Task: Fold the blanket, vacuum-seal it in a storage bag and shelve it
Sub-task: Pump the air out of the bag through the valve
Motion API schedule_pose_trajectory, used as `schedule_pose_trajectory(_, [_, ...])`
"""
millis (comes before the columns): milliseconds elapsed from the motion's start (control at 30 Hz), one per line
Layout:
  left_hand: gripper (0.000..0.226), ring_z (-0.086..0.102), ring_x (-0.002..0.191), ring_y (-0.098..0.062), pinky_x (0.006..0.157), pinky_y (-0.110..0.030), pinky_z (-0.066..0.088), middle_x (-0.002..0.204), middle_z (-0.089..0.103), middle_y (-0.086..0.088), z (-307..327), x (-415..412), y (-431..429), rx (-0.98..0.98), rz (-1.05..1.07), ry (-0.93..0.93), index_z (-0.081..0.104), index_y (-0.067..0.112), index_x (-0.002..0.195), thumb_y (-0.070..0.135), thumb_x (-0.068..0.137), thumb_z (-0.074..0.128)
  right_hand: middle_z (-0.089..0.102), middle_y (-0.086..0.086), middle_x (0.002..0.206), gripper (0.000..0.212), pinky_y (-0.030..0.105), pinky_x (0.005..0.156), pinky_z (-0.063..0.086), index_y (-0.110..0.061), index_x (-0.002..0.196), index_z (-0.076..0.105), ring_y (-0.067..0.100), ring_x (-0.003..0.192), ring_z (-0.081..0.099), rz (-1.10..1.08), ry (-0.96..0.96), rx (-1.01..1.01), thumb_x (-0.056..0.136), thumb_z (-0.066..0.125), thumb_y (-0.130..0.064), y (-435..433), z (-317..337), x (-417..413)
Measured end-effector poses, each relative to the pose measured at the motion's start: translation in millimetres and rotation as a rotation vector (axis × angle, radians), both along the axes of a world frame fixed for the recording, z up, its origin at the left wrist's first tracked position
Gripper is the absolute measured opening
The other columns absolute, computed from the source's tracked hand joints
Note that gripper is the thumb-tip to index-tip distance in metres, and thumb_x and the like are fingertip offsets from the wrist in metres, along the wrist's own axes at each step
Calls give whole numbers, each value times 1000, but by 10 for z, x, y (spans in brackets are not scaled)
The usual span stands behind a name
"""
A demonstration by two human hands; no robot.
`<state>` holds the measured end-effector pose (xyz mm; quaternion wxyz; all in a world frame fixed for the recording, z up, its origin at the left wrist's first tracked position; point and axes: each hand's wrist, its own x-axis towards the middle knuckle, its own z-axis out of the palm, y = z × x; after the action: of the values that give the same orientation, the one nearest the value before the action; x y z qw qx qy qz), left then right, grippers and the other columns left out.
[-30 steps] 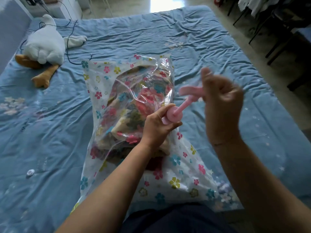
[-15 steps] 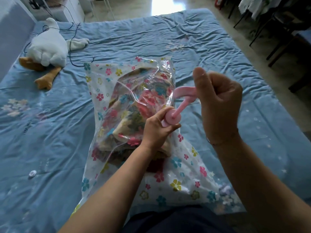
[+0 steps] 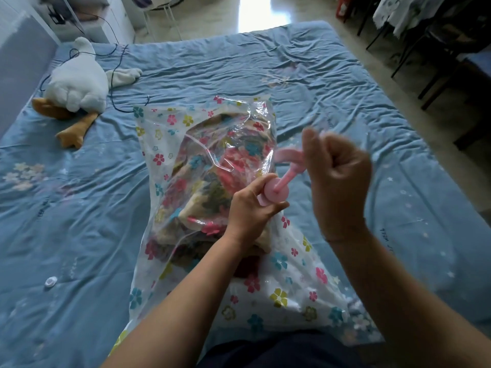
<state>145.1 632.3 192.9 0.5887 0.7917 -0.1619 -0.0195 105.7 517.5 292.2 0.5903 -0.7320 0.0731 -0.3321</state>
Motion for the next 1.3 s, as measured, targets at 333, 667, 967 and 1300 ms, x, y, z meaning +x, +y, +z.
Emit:
schedule_pose_trajectory(333, [58, 65, 102, -5, 93, -20, 49, 108, 67, 12, 14, -18, 16, 1, -4, -10, 63, 19, 121, 17, 68, 86, 57, 34, 54, 65, 41, 49, 33, 18, 57, 42, 13, 43, 55, 25, -93, 3, 93, 56, -35, -3, 205, -53])
schedule_pose_trajectory(667, [53, 68, 98, -6, 87, -22, 53, 107, 72, 5, -56, -93, 37, -13, -5, 21, 65, 13, 120, 19, 71, 84, 49, 4, 46, 63, 38, 50, 34, -8, 50, 40, 21, 46, 32, 83, 343, -186, 85, 62, -56, -62, -445, 9])
schedule_pose_trajectory(967, [52, 66, 100, 1, 90, -25, 54, 111, 70, 9, -81, -113, -1, -18, 0, 29, 66, 21, 118, 17, 69, 84, 52, 3, 49, 65, 44, 53, 43, -13, 51, 45, 22, 48, 43, 72, 353, -165, 82, 49, -69, -23, -468, -55])
schedule_pose_trajectory(1300, [57, 65, 103, -2, 94, -23, 51, 108, 69, 15, -69, -14, 1, -17, -1, 17, 61, 28, 120, 20, 69, 85, 59, 34, 58, 60, 44, 45, 36, 1, 56, 31, 10, 50, 64, 30, 24, -26, 92, 59, -39, 17, 48, -25])
